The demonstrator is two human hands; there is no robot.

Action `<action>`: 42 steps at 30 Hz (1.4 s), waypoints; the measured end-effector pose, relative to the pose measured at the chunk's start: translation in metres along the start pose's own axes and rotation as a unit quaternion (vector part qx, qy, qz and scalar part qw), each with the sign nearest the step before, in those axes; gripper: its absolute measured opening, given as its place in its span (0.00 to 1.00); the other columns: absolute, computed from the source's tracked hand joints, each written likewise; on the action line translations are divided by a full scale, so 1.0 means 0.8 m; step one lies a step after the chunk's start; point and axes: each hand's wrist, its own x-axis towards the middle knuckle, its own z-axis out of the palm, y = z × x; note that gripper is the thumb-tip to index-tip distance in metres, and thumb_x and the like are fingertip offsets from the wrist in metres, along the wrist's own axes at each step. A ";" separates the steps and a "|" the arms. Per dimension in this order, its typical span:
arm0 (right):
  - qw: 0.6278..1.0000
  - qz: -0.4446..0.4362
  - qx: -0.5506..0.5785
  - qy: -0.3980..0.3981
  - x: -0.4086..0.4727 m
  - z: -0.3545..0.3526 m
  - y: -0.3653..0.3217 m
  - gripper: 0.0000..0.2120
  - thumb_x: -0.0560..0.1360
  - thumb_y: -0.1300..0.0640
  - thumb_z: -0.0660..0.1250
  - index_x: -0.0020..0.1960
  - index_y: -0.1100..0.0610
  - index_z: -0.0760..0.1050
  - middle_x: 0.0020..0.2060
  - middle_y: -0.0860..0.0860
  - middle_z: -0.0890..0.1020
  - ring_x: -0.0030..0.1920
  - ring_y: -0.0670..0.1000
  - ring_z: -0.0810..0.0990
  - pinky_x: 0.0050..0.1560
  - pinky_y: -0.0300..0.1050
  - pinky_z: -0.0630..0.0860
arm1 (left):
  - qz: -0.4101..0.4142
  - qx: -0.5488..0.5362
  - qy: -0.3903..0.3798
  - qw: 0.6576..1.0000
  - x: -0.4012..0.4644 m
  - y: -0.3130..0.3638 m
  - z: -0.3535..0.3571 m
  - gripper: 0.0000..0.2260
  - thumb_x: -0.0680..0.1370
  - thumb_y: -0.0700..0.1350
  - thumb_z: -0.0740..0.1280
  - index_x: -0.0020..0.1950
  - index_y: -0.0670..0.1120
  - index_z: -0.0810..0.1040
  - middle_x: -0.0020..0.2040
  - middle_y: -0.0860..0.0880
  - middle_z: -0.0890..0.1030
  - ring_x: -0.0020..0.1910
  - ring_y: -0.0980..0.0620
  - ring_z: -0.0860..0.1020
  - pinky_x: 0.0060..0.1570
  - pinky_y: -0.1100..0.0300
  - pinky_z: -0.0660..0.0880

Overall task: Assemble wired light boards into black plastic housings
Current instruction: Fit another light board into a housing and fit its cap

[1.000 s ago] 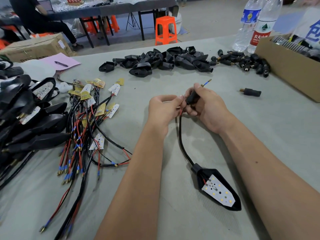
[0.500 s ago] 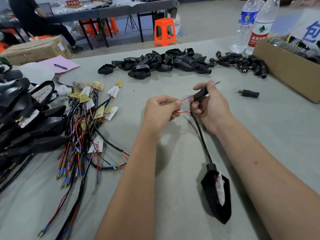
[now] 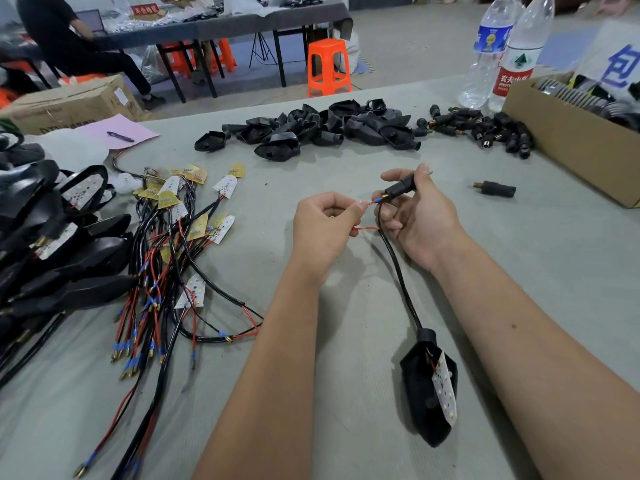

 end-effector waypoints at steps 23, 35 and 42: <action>1.000 0.005 -0.020 -0.022 -0.001 0.001 0.001 0.26 0.87 0.40 0.48 0.55 0.57 0.77 0.40 0.60 0.81 0.29 0.52 0.74 0.27 0.40 0.69 | 0.098 0.145 0.053 0.983 -0.005 0.000 0.008 0.08 0.75 0.43 0.75 0.36 0.49 0.82 0.30 0.55 0.77 0.29 0.60 0.73 0.34 0.64 0.73; 1.000 0.015 -0.006 -0.023 -0.004 0.003 0.000 0.27 0.87 0.41 0.48 0.53 0.59 0.78 0.40 0.59 0.81 0.30 0.51 0.77 0.31 0.40 0.73 | 0.005 -0.011 0.043 0.999 -0.006 0.001 0.017 0.05 0.79 0.39 0.72 0.43 0.43 0.81 0.32 0.51 0.83 0.29 0.55 0.80 0.33 0.63 0.75; 0.999 0.019 0.038 -0.003 -0.001 0.004 0.002 0.28 0.87 0.41 0.49 0.51 0.60 0.79 0.42 0.61 0.78 0.31 0.53 0.77 0.28 0.40 0.73 | -0.070 -0.139 0.115 0.981 -0.011 0.008 0.029 0.03 0.81 0.35 0.63 0.48 0.40 0.75 0.42 0.43 0.85 0.30 0.53 0.82 0.30 0.66 0.75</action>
